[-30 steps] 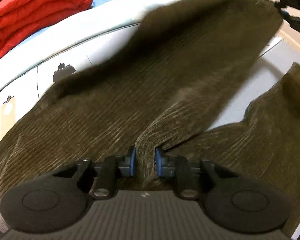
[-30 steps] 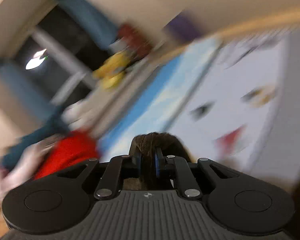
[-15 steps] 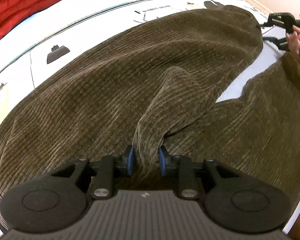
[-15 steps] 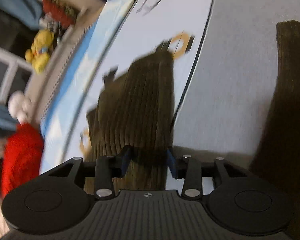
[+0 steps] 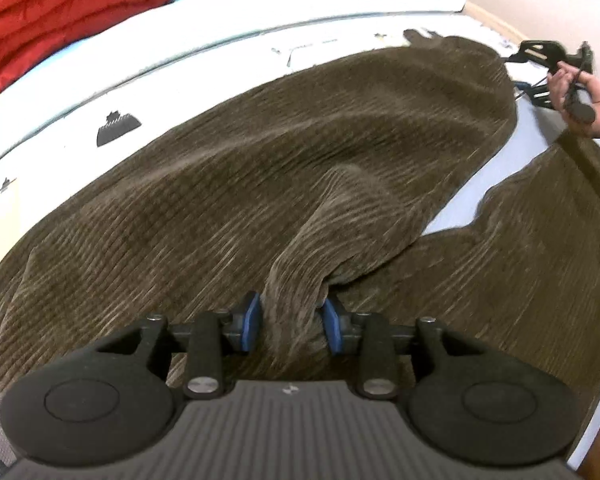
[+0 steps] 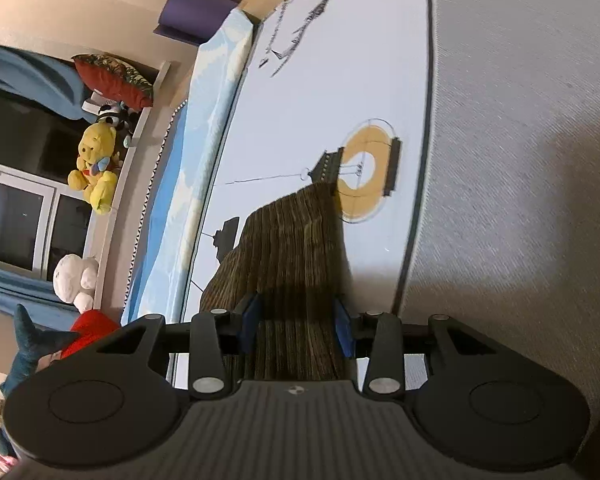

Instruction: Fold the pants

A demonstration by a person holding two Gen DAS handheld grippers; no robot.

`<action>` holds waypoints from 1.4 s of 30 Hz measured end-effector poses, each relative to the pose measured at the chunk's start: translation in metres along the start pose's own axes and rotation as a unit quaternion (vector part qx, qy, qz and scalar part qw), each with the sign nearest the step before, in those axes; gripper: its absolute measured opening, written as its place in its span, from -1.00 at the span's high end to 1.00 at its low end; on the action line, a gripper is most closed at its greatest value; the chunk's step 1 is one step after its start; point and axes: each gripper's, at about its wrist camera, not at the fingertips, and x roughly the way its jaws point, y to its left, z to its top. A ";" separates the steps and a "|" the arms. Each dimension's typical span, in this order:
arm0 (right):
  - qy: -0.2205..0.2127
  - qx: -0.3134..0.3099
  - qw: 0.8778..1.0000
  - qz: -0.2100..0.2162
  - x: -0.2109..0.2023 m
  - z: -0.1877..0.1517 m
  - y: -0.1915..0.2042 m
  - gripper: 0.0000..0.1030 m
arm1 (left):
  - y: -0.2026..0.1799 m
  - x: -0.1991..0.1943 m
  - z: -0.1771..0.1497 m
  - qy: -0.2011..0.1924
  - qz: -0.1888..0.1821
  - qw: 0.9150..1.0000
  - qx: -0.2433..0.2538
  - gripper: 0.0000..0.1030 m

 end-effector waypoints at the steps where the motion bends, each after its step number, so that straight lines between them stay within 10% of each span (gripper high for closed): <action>1: -0.004 -0.004 1.000 -0.003 0.001 0.001 0.002 0.19 | -0.002 -0.002 0.001 -0.008 -0.002 1.000 0.002 0.23; 9: -0.045 -0.061 0.996 -0.042 0.000 0.008 0.011 0.19 | -0.014 0.000 0.006 -0.029 0.000 1.000 0.001 0.12; 13: -0.039 -0.090 0.994 -0.049 0.007 0.006 0.024 0.80 | -0.022 0.009 0.006 -0.014 0.023 1.000 0.014 0.24; 17: -0.050 -0.144 0.988 -0.035 0.000 0.001 0.050 0.86 | -0.016 0.013 0.005 -0.004 0.036 0.999 0.008 0.47; 21: -0.165 -0.230 0.959 0.012 -0.059 -0.012 0.115 0.96 | -0.014 0.013 0.006 0.003 0.034 0.999 0.010 0.47; 24: -0.225 -0.201 0.950 -0.081 -0.085 -0.022 0.103 0.97 | -0.013 0.013 0.006 0.011 0.033 0.999 0.014 0.47; 28: -0.117 -0.073 0.954 -0.267 -0.059 -0.015 0.022 1.00 | -0.013 0.014 0.005 0.025 0.035 0.999 0.018 0.46; 30: -0.127 -0.060 0.957 -0.254 -0.065 -0.010 0.008 1.00 | -0.013 0.013 0.004 0.028 0.033 0.999 0.020 0.46; 36: -0.156 -0.155 0.952 -0.213 -0.076 0.013 0.037 0.44 | -0.008 0.009 0.000 0.037 0.022 0.999 0.019 0.46; 39: -0.108 -0.226 0.959 -0.130 -0.056 0.027 0.061 0.03 | -0.007 0.009 -0.001 0.037 0.020 0.999 0.018 0.45; 42: -0.046 -0.321 0.940 -0.103 -0.016 0.022 0.088 -0.13 | -0.006 0.012 -0.001 0.040 0.019 0.999 0.020 0.42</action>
